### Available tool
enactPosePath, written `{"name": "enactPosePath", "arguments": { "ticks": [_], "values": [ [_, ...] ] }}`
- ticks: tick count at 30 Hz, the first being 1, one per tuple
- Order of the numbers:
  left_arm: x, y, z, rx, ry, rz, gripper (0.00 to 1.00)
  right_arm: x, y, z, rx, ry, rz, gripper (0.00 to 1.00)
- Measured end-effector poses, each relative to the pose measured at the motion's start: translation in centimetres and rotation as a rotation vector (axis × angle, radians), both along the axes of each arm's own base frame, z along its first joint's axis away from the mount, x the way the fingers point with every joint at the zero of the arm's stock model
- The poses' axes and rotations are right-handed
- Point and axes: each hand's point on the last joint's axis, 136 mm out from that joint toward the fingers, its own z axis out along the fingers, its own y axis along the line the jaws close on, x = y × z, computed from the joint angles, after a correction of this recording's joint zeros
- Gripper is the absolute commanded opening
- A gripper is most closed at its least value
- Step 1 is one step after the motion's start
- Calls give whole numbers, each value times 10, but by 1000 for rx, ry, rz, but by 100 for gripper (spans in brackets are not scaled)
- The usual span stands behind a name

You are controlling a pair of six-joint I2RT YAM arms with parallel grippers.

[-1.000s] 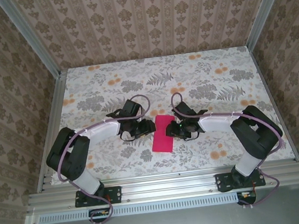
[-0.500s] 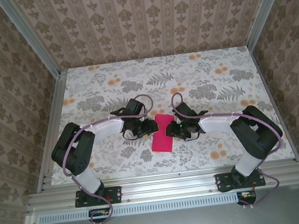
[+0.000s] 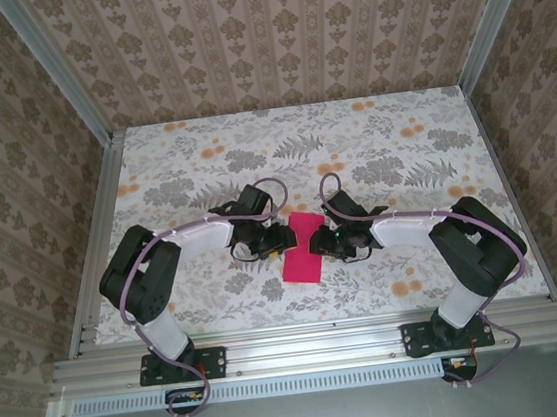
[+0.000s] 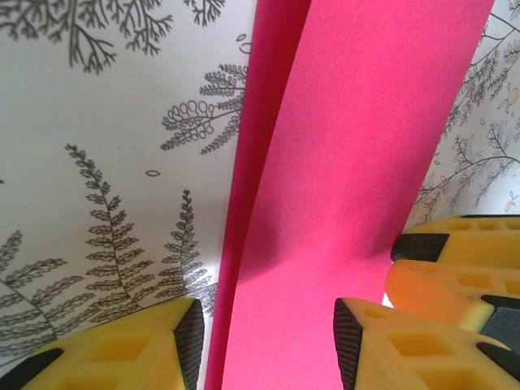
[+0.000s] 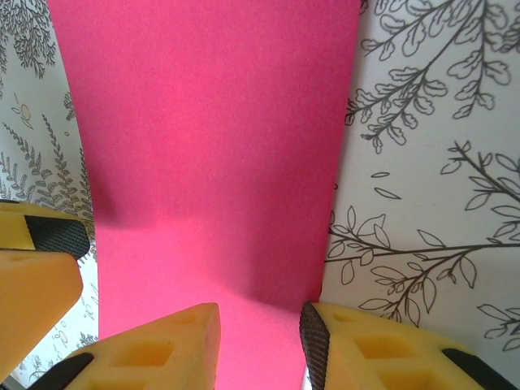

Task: Fold a paper plane with a square sheet of paper (pick it up from the middle)
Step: Fold the triangle a second time at the center of the table.

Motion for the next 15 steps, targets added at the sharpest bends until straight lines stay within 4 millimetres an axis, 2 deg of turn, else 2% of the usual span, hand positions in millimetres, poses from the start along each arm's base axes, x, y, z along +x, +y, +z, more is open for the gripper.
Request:
{"name": "enactPosePath", "arguments": {
  "ticks": [15],
  "values": [
    [-5, -4, -2, -14, 30, -13, 41, 1, 0, 0, 7, -4, -7, 35]
  ]
}}
